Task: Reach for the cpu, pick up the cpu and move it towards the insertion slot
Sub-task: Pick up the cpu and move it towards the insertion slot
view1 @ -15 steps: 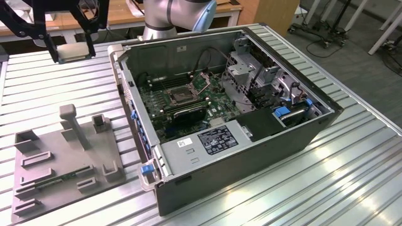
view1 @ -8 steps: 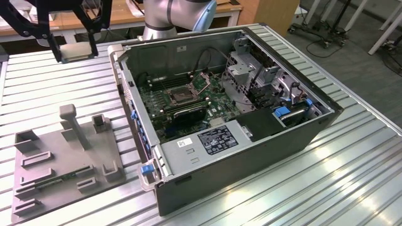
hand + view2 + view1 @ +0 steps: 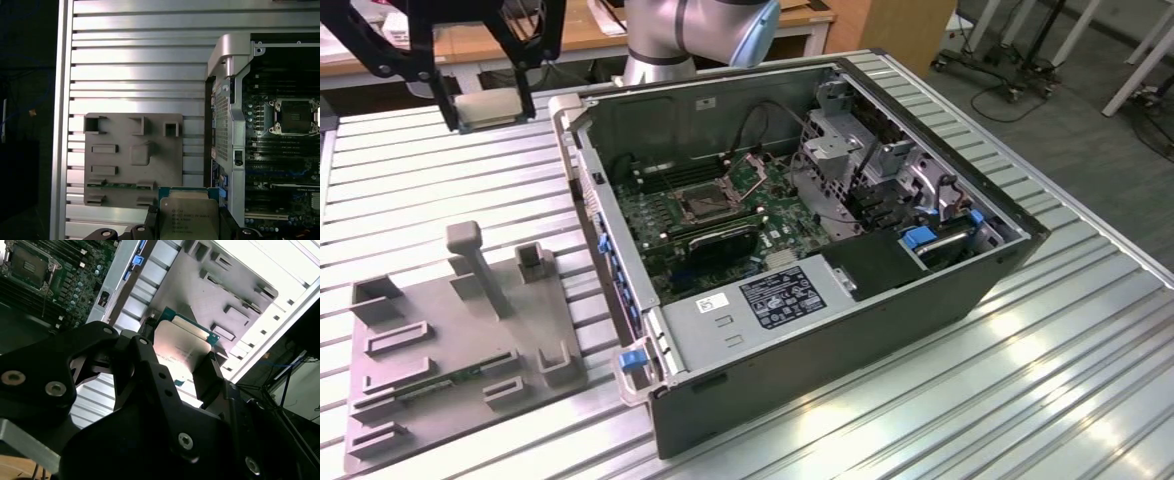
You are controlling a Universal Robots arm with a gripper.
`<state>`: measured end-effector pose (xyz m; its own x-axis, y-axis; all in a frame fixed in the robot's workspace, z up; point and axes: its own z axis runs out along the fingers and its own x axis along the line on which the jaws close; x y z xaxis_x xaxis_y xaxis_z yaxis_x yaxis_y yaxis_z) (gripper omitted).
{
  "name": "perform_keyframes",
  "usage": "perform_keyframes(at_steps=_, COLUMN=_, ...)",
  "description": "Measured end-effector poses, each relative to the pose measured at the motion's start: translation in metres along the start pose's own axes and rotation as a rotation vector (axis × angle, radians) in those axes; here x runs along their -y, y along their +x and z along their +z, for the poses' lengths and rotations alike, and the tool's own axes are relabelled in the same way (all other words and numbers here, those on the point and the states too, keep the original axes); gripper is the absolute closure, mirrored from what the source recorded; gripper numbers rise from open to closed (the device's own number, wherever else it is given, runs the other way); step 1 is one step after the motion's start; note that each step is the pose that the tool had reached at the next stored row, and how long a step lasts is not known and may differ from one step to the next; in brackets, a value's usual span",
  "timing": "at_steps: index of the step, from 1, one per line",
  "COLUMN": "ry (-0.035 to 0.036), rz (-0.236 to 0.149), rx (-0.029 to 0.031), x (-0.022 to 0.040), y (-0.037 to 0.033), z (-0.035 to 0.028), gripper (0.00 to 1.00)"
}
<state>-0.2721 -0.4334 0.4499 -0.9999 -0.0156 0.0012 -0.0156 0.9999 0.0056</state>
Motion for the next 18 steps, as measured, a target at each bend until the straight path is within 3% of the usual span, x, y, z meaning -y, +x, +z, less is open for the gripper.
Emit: perform_keyframes(at_steps=18, ry=-0.0001, rz=0.000, rx=0.0001, x=0.0002, y=-0.0099, z=0.0002, gripper=0.45)
